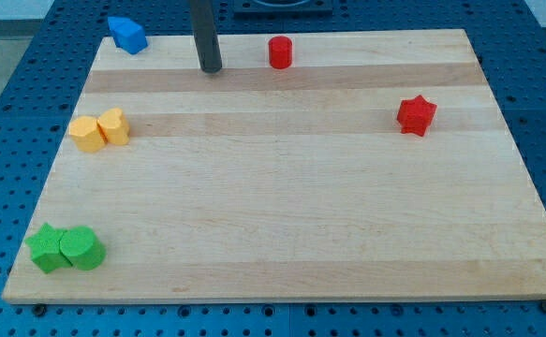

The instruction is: Push the red circle towards the center right

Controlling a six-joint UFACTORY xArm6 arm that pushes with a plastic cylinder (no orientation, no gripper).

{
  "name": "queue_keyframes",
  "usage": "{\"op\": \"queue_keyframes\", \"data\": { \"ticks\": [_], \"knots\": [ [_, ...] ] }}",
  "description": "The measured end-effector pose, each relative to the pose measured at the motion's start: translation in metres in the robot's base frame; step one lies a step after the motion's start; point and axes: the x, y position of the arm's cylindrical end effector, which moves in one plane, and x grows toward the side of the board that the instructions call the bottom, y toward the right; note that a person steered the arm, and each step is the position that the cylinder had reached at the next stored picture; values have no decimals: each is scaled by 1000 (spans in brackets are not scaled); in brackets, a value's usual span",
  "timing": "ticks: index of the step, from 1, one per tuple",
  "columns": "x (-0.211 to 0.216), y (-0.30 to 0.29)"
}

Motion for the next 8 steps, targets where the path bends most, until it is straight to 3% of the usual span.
{"op": "queue_keyframes", "data": {
  "ticks": [1,3,8],
  "knots": [
    [-23,26],
    [-22,104],
    [36,225]
  ]
}}
